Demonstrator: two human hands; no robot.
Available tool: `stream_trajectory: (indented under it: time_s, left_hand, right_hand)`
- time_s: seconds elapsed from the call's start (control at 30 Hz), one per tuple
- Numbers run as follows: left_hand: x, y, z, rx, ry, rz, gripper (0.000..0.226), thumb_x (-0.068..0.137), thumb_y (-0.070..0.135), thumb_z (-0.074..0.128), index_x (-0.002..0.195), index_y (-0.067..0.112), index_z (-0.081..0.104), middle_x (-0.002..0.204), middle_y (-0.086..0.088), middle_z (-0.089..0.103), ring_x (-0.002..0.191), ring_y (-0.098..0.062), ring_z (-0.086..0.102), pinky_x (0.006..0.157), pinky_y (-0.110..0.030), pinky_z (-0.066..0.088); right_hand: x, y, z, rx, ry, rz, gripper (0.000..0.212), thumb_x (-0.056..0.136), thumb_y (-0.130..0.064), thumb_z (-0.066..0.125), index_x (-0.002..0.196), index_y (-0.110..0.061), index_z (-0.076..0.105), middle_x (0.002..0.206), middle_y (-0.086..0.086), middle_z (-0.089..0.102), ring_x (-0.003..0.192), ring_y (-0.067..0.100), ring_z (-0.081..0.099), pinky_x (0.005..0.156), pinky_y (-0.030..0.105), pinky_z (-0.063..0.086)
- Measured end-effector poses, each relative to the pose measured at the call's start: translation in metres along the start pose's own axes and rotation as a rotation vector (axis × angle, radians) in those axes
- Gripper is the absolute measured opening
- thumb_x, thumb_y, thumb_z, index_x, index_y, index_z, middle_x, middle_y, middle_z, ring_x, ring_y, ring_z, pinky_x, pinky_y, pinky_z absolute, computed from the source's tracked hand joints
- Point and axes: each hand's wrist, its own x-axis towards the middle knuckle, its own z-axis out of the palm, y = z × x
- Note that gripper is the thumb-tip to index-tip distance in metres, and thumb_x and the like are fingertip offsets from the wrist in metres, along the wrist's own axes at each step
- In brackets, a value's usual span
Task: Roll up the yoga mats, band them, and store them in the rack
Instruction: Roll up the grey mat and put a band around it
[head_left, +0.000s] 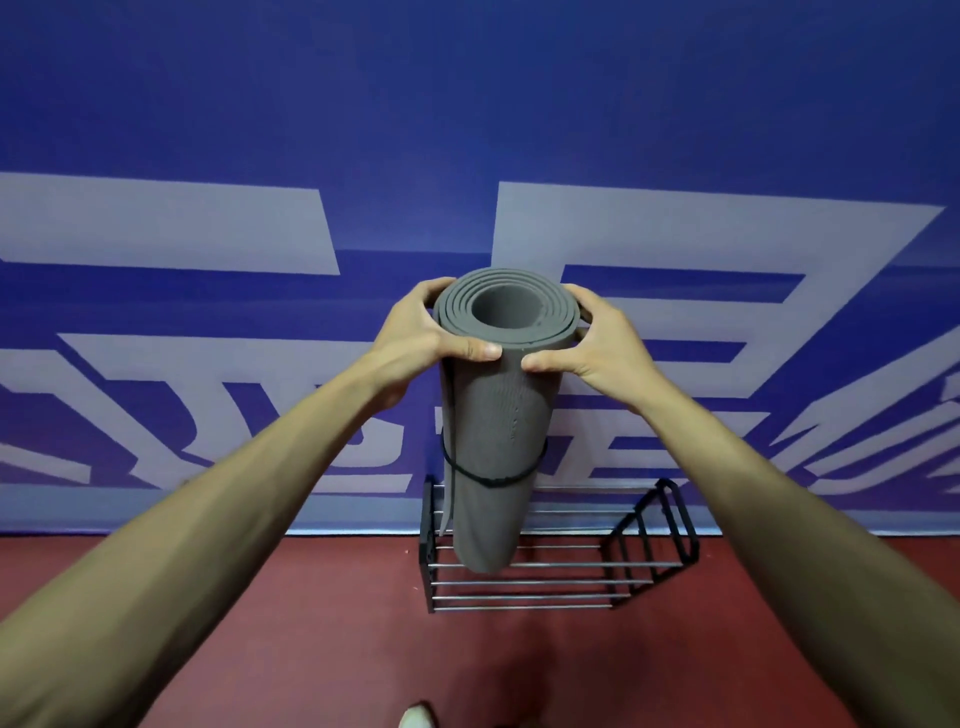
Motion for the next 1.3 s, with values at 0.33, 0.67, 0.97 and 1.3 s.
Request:
stream_trajectory:
  time_s: [0.33,0.67,0.97,1.3]
  left_hand:
    - [0.029,-0.033,-0.016,0.074,-0.032,-0.042,0.117,0.027,0.040,0.095,0.132,0.021,0.049,0.123,0.009,0.058,0.114,-0.007,0.057,0.100,-0.028,0.047]
    - [0.030,-0.023,-0.014,0.221,-0.058,0.046,0.091,0.045,0.026,0.095,0.124,0.027,0.050,0.112,0.018,0.053,0.100,0.010,0.053,0.084,-0.007,0.039]
    - [0.015,-0.053,-0.008,0.293,-0.116,0.032,0.096,0.047,0.026,0.095,0.128,0.027,0.045,0.113,0.014,0.046,0.101,0.011,0.046,0.086,-0.010,0.038]
    - [0.006,-0.114,0.007,0.456,-0.160,-0.078,0.087,0.043,0.027,0.097,0.114,0.025,0.049,0.100,0.020,0.050,0.094,0.016,0.051,0.076,0.001,0.039]
  right_hand:
    - [0.025,0.007,0.023,-0.172,-0.043,0.101,0.120,0.047,-0.037,0.093,0.148,-0.012,0.034,0.145,0.002,0.048,0.133,0.014,0.042,0.105,0.024,0.033]
    - [0.033,0.010,0.013,-0.235,-0.139,0.067,0.132,0.042,-0.052,0.089,0.153,-0.025,0.021,0.143,0.000,0.050,0.135,0.020,0.041,0.103,0.031,0.035]
    - [0.018,0.032,0.030,-0.251,-0.238,0.109,0.139,0.048,-0.048,0.092,0.155,-0.020,0.008,0.152,0.000,0.039,0.140,0.018,0.033,0.108,0.031,0.032]
    - [-0.006,0.084,0.073,-0.210,-0.331,0.207,0.139,0.052,-0.032,0.094,0.154,-0.028,0.001,0.155,-0.002,0.027,0.142,0.017,0.026,0.106,0.033,0.033]
